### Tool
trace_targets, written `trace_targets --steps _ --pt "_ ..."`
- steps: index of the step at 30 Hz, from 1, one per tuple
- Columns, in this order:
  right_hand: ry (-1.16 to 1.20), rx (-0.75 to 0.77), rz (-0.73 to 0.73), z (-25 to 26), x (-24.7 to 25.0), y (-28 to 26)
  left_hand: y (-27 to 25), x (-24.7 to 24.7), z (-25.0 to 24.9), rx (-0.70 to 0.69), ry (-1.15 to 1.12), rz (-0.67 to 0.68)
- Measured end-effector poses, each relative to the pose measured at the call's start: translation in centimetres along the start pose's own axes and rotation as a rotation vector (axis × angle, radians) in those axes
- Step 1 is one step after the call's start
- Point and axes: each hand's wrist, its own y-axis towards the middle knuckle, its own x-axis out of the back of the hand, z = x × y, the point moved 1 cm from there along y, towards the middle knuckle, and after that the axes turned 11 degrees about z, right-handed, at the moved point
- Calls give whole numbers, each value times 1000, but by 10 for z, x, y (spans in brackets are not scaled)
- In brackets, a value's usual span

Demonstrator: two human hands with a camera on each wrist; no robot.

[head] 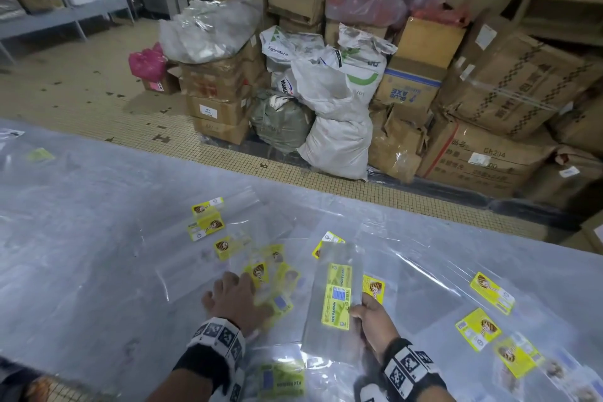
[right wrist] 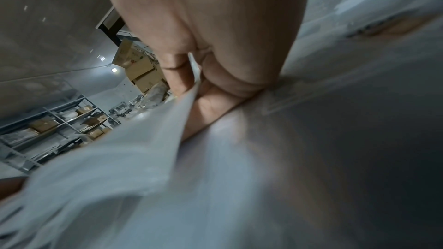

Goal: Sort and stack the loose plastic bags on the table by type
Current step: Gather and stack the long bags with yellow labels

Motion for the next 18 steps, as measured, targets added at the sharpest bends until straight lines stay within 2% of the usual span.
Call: trace_targets --steps 3,8,11,16,18 --pt "17 -7 -8 -3 -1 2 0 6 3 -26 -75 -30" --pt "33 11 -17 0 0 2 -3 -2 0 -195 -18 157" --pt "30 31 -7 -4 -3 7 -2 -2 -5 -176 43 169" --pt "9 2 6 7 -2 -5 9 12 -3 -193 -70 209" --pt "17 -3 19 9 1 -4 11 18 0 -224 -122 187"
